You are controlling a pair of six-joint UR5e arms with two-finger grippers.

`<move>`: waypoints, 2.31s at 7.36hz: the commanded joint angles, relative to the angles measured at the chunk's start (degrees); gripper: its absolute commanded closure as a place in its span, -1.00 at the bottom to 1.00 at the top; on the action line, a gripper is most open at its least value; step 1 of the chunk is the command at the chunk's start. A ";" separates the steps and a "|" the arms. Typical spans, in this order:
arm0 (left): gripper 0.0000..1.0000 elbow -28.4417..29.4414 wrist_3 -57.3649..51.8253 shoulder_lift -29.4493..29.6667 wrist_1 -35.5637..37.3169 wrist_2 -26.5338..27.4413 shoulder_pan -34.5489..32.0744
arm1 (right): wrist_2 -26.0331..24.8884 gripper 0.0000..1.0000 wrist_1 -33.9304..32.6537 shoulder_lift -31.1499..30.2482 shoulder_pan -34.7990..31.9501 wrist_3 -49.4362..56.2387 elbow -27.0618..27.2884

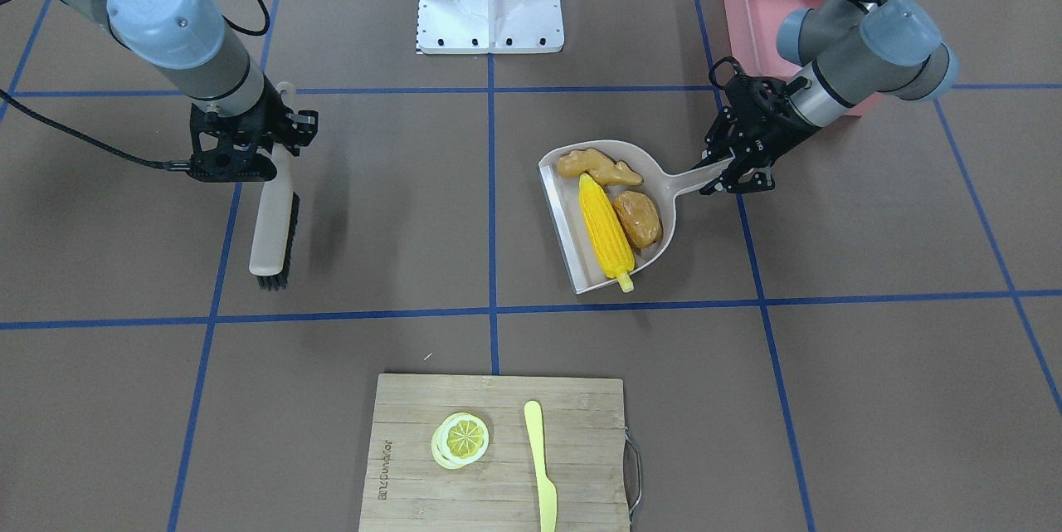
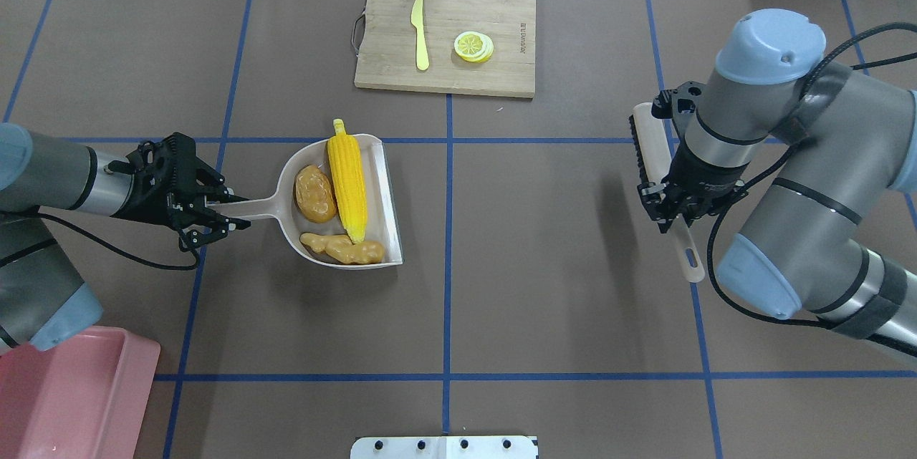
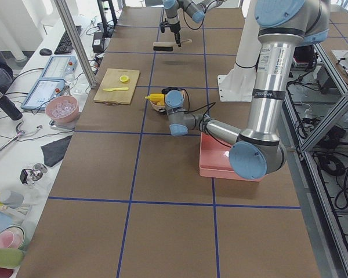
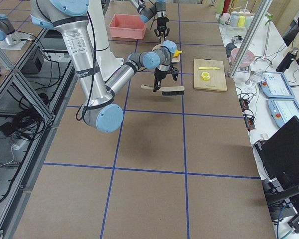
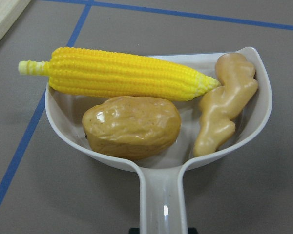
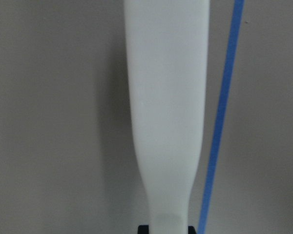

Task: Sweep and dump trash into bin
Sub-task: 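Lift the brush away and carry it back with the right gripper, then carry the loaded dustpan with the left gripper over the pink bin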

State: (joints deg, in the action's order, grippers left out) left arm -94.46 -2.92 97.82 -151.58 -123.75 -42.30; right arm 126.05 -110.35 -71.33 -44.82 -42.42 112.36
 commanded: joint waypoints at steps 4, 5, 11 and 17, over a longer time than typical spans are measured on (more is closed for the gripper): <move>0.49 -7.64 2.83 -5.06 -3.89 2.11 -1.72 | 0.24 1.00 0.99 -10.65 -4.48 8.66 0.93; 0.49 -11.15 2.74 -9.45 -3.98 2.11 -2.51 | 0.59 1.00 5.54 -11.81 -4.48 8.41 -0.99; 0.52 -13.74 9.92 -34.24 -23.35 1.76 -12.70 | 4.80 1.00 17.43 -13.49 -5.36 5.43 -8.38; 0.52 -12.85 12.49 -55.78 -33.93 -7.08 -18.77 | 5.96 1.00 17.54 -12.61 -5.19 5.15 -9.61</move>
State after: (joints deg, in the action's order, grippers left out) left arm -107.35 9.17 46.16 -183.82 -127.20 -59.86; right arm 131.92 -92.82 -84.09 -50.07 -37.26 103.21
